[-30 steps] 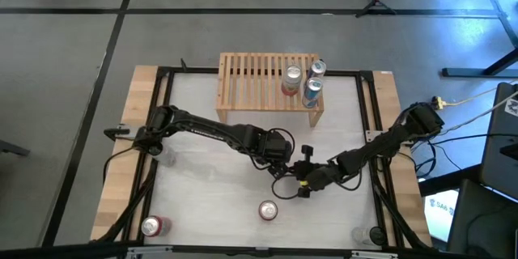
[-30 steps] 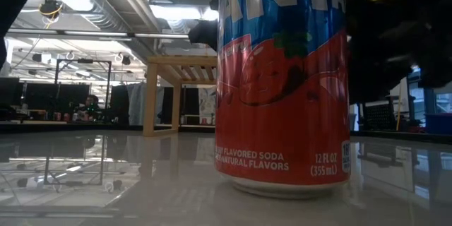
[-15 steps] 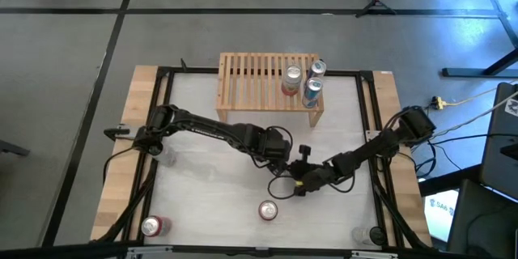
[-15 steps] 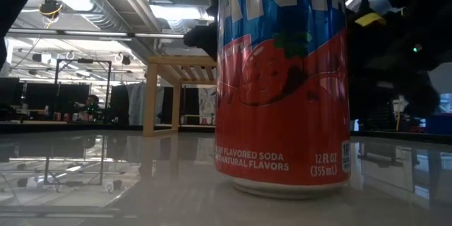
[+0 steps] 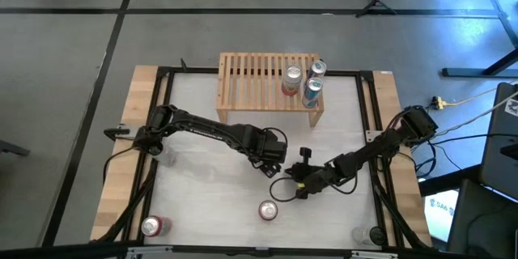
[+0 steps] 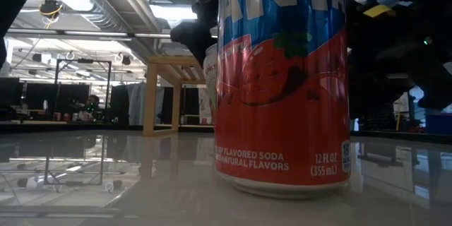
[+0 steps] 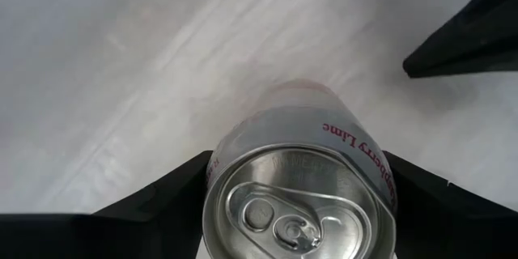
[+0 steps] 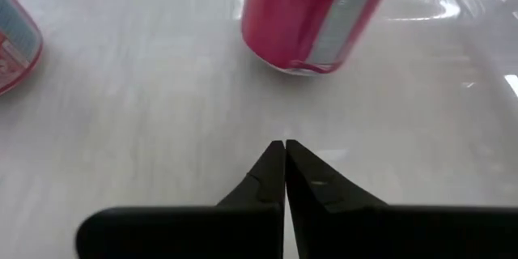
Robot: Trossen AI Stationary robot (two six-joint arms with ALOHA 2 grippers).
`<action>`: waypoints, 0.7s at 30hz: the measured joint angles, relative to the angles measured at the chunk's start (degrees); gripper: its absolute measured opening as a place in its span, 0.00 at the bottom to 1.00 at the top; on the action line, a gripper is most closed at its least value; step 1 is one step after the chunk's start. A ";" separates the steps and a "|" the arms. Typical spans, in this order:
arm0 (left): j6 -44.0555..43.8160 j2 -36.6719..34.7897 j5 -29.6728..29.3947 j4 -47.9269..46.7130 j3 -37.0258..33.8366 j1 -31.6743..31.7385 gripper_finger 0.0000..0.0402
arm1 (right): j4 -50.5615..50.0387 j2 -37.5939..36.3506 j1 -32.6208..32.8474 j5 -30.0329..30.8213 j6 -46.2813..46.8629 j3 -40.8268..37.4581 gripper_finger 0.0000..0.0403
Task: Place canned beverage on shelf
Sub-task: Put the pink soda can on the shelf aligned with the other pink soda can
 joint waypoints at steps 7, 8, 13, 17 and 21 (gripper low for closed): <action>0.78 0.00 0.43 0.40 0.00 -0.11 0.80 | -0.02 0.00 0.00 -0.36 0.00 0.00 0.01; 0.78 0.00 0.38 0.51 0.00 -0.13 0.81 | -0.04 0.00 0.00 -0.36 0.00 0.00 0.01; 0.84 0.00 0.33 1.15 0.00 -0.16 0.84 | -0.04 -0.02 0.00 -0.32 -0.02 0.00 0.01; 0.82 0.00 0.58 2.39 0.00 -0.22 0.83 | -0.08 -0.02 0.00 -0.31 -0.02 0.00 0.01; 2.59 -0.20 3.16 1.73 0.08 0.26 0.83 | 0.23 -0.02 0.00 -0.31 -0.47 0.00 0.01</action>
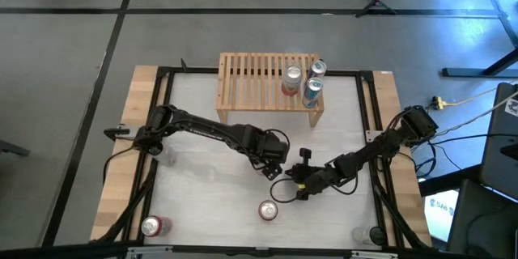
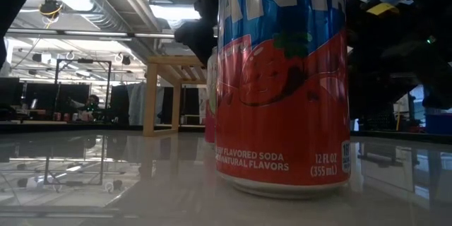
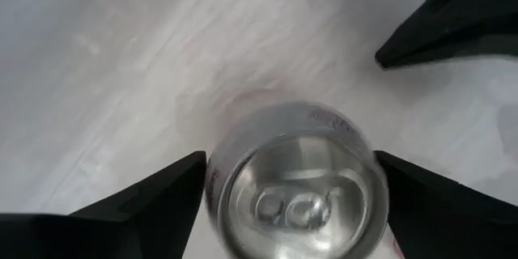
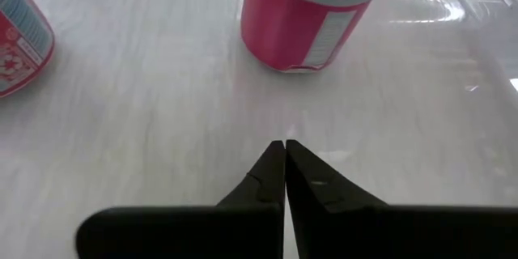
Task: Place canned beverage on shelf
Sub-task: Put the pink soda can on the shelf aligned with the other pink soda can
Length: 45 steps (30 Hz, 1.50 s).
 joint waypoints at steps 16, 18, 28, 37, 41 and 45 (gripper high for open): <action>11.26 -12.03 -0.38 -9.50 0.83 -1.99 0.83 | -0.14 -11.23 0.02 -6.54 4.19 0.15 0.01; 13.86 -13.85 -2.30 -12.33 0.79 -2.96 0.83 | -0.71 -13.64 0.02 -5.46 6.01 0.15 0.01; 19.82 -32.03 -3.30 0.70 -21.86 -8.58 0.83 | 5.87 -11.73 -2.56 -1.56 14.22 5.61 0.03; 24.23 -41.19 -2.84 34.24 -48.69 -8.76 0.83 | 3.03 -8.48 -6.17 -1.87 12.77 10.50 0.43; 29.29 -39.42 -2.91 41.29 -54.17 -8.06 0.83 | -0.21 -8.37 -6.51 -1.36 11.82 10.71 0.67; 30.34 -38.57 -3.44 43.56 -55.86 -7.43 0.83 | 0.19 -8.39 -6.38 -1.47 11.82 10.71 0.84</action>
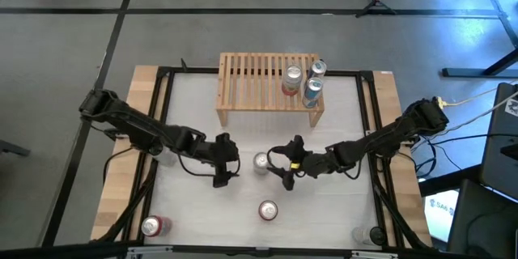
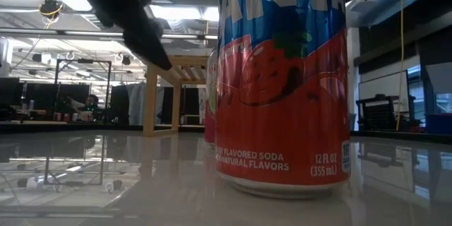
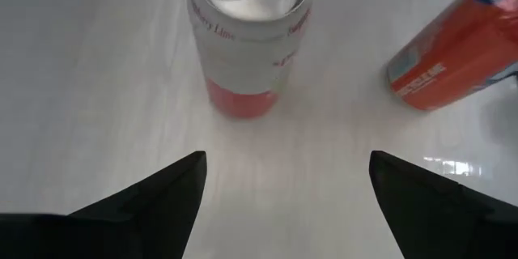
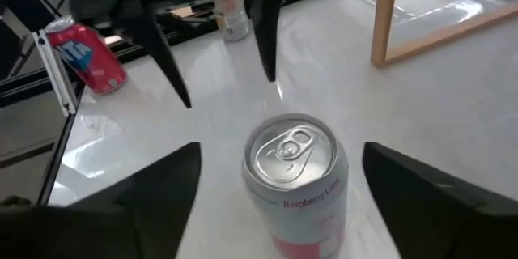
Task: Place canned beverage on shelf
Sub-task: Put the pink soda can on the shelf aligned with the other pink soda can
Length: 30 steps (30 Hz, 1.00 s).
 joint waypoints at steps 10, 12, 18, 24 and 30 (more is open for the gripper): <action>-3.03 -0.25 0.34 5.83 2.22 0.00 0.83 | -2.00 -0.76 0.00 -2.23 0.25 0.02 0.92; -2.77 -0.25 -2.50 3.64 4.85 0.00 0.83 | -3.41 -1.57 0.02 -2.93 0.38 0.02 0.91; 1.85 1.27 -5.23 1.70 8.74 0.90 0.83 | -9.30 -5.34 0.22 -10.01 6.25 0.04 0.88; 2.09 5.62 -0.78 7.17 8.61 4.75 0.83 | -12.32 -5.27 4.55 -8.83 8.13 0.03 0.88; 3.98 12.00 1.89 14.50 8.71 5.81 0.83 | -15.49 -5.07 8.18 -2.88 10.42 0.00 0.88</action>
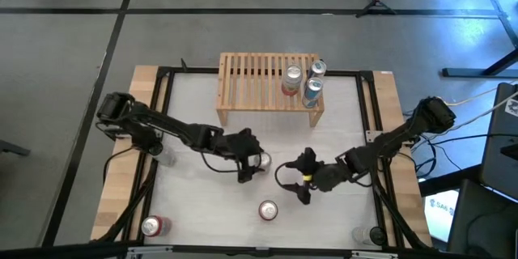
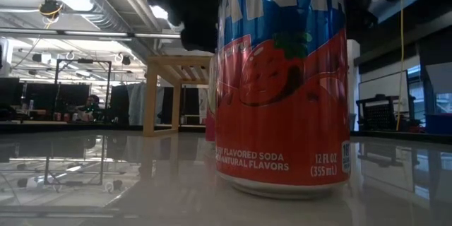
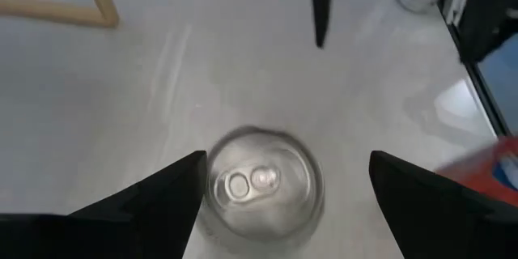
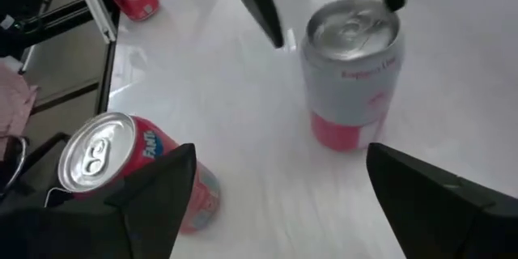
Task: Place canned beverage on shelf
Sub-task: Put the pink soda can on the shelf aligned with the other pink soda can
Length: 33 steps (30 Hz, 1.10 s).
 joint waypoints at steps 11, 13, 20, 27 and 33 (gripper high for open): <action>0.76 3.06 -0.83 2.84 -0.15 -0.07 0.83 | -0.22 0.00 0.89 1.40 3.15 -0.31 0.88; 0.40 3.10 -0.76 1.75 -0.16 -0.77 0.83 | -0.23 0.00 0.89 1.40 3.13 -0.31 0.88; -1.54 2.50 -0.76 -1.32 1.44 -2.18 0.83 | -0.21 0.00 0.84 2.87 2.00 -0.31 0.88; -31.23 -1.47 -0.90 -22.29 10.01 -3.60 0.83 | -0.34 0.00 0.84 2.91 3.02 -0.35 0.88; -45.86 2.15 -0.73 -25.20 9.07 -7.83 0.83 | -0.64 0.00 0.84 2.91 2.11 -0.35 0.88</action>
